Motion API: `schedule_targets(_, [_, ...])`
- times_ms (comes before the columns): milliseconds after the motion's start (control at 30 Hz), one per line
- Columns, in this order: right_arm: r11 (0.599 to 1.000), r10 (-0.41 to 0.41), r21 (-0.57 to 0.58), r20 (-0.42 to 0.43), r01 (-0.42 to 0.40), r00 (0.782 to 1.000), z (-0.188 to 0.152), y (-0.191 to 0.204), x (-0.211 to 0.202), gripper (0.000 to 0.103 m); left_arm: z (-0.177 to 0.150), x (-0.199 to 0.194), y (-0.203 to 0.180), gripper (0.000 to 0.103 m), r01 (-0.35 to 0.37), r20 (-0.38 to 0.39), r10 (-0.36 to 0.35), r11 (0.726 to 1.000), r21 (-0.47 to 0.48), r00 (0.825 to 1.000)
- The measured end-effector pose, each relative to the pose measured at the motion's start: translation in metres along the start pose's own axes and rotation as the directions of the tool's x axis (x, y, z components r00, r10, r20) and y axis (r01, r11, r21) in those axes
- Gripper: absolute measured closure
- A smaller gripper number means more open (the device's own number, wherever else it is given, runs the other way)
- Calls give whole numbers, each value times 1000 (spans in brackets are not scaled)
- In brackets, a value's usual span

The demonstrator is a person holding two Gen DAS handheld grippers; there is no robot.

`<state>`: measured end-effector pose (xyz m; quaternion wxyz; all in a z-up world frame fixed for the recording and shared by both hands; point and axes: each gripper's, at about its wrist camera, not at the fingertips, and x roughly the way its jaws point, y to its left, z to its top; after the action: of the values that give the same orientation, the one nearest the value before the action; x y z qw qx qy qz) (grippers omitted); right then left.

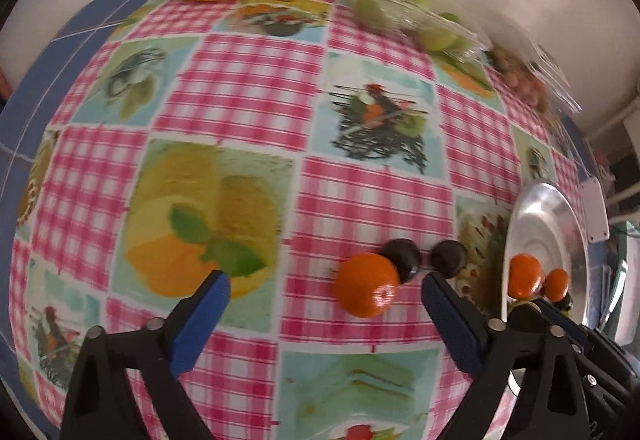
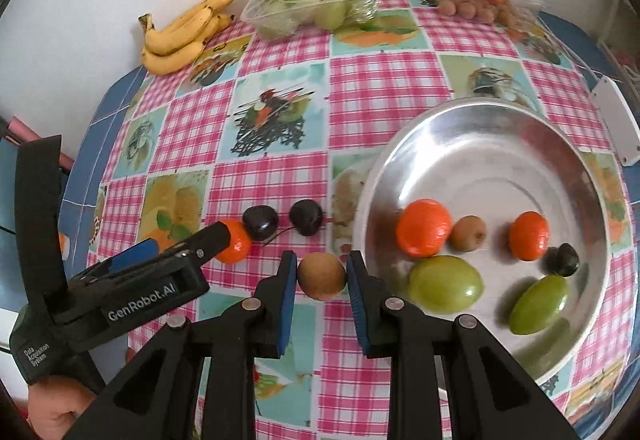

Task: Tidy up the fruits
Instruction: 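Grasp a small brown round fruit with the right tool while the left tool grasps an orange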

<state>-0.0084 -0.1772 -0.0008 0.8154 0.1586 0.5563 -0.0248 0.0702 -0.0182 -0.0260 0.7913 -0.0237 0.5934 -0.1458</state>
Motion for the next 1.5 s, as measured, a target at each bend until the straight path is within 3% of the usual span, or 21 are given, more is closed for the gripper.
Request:
schedule_targets(100, [1000, -2, 5, 0, 2, 1000, -1, -6, -3, 76, -3, 4, -8, 18, 13, -7, -12, 999, 32, 1000])
schedule_targets(233, [1000, -5, 6, -1, 5, 1000, -2, -8, -2, 76, -3, 6, -18, 19, 64, -16, -63, 998, 25, 998])
schedule_targets(500, [1000, -11, 18, -7, 11, 1000, -3, -16, -2, 77, -1, 17, -24, 39, 40, -30, -38, 998, 41, 999])
schedule_targets(633, [1000, -9, 25, -5, 9, 1000, -3, -20, -4, 77, -1, 18, -21, 40, 19, -25, -19, 999, 28, 1000])
schedule_targets(833, [999, -4, 32, -6, 4, 1000, -3, -21, -5, 77, -3, 14, -19, 53, 51, -25, -51, 998, 27, 998])
schedule_targets(1300, [999, 12, 51, 5, -13, 1000, -3, -24, -10, 77, -6, 11, -16, 59, 51, -27, -51, 998, 26, 998])
schedule_targets(1500, [998, 18, 60, 6, -18, 1000, -3, -26, -10, 77, -8, 13, -10, 60, 84, -50, -85, 996, -15, 995])
